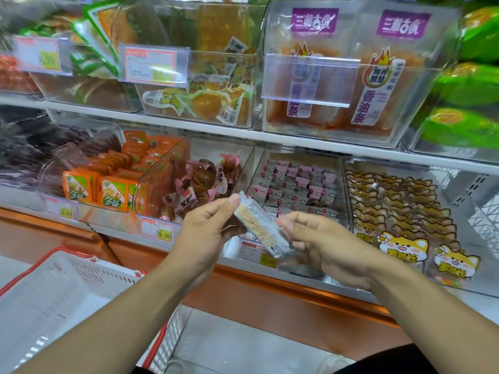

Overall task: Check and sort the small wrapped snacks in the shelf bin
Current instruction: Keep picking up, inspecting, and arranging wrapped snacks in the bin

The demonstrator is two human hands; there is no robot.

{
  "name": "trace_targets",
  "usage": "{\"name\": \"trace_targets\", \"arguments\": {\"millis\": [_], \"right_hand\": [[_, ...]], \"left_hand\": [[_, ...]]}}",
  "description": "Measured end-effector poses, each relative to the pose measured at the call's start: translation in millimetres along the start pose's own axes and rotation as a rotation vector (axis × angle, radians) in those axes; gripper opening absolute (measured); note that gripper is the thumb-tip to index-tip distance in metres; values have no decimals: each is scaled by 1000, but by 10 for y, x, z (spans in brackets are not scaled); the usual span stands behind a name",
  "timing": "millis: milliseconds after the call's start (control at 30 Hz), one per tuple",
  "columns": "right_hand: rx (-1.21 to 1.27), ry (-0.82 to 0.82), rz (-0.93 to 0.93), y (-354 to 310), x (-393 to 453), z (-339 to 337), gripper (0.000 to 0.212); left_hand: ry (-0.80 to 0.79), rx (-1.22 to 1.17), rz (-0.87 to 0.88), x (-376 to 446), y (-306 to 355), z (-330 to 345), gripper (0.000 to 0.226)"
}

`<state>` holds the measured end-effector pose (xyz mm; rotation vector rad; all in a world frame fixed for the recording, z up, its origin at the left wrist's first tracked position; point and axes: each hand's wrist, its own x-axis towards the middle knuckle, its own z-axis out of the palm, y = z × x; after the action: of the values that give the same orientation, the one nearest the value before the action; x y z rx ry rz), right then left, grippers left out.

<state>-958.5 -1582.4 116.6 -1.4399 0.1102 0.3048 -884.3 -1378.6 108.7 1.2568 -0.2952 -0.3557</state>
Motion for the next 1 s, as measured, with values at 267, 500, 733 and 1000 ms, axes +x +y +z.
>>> {"name": "trace_targets", "arguments": {"millis": [267,500,733,1000], "right_hand": [[-483,504,-471,39,-16,42,30],[-810,436,-640,89,6,111,30],[-583,208,-497,-51,13,-112,41],[-548,832,-521,-242,36,-577,17]], "left_hand": [[-81,-150,-159,-23,-57,94,48],[-74,-53,-106,0,-201,215,26],[-252,321,-12,64,-172,313,24],[-16,614,148,247,-250,579,22]]}}
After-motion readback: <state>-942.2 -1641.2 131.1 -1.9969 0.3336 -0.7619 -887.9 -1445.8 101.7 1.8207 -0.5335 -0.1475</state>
